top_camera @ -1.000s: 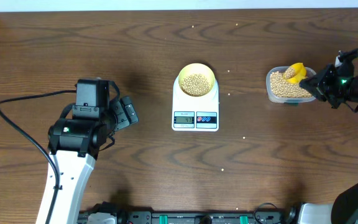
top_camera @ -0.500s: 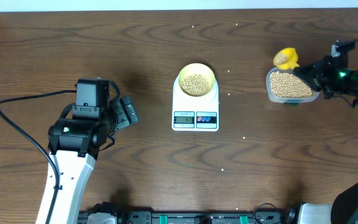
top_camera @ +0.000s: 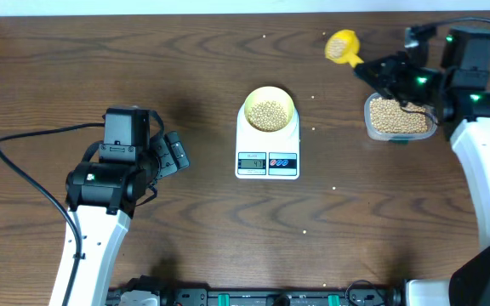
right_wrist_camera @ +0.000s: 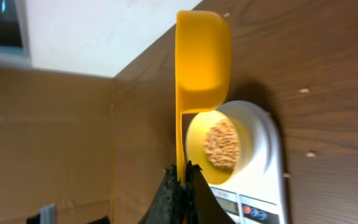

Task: Scoop item into bowl and weigh 50g on scale
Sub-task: 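Lift the filled scoop up out of the tub with the right gripper, then carry the filled scoop left over the yellow bowl and tilt it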

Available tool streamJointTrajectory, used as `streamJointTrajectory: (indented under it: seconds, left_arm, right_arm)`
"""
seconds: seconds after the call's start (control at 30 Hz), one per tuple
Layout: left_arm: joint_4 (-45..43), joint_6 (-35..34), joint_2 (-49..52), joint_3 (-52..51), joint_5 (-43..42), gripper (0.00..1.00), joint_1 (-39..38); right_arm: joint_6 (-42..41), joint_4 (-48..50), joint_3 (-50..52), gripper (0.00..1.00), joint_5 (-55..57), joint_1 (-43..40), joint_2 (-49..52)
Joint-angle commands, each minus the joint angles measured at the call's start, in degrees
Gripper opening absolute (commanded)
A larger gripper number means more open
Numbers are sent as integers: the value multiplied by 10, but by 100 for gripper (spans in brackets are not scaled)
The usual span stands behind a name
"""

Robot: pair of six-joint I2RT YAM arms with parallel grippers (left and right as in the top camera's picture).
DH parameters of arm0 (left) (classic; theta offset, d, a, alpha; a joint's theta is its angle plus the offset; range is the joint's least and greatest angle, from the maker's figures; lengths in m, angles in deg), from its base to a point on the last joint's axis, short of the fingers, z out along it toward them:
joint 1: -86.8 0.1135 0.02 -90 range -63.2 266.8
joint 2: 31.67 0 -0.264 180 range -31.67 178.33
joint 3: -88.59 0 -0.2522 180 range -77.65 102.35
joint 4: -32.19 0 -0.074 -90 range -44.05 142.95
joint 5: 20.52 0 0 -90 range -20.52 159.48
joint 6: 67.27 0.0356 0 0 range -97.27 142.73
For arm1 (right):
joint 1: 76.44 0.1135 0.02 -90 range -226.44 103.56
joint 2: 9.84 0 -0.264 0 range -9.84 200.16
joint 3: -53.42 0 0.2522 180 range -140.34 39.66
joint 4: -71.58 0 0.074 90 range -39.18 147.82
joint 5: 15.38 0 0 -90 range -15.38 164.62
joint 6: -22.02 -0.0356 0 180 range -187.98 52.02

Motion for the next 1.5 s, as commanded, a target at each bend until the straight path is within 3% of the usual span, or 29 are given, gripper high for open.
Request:
streamJointTrajectory:
  seconds: [0.0,0.8,1.07,1.47]
  left_arm:
    - [2,-1,1,6,10,96,3]
    - [2,-1,1,6,10,96,3]
    - [2,-1,1,6,10,96,3]
    - [2,-1,1,6,10,96,3]
  right_arm:
    - [-32,14,2,1,5,20,15]
    - [146,48,2,1,51,149,64]
    - [172,30,2,1,141,183,66]
    - [264,-9,2,1,170,219,66]
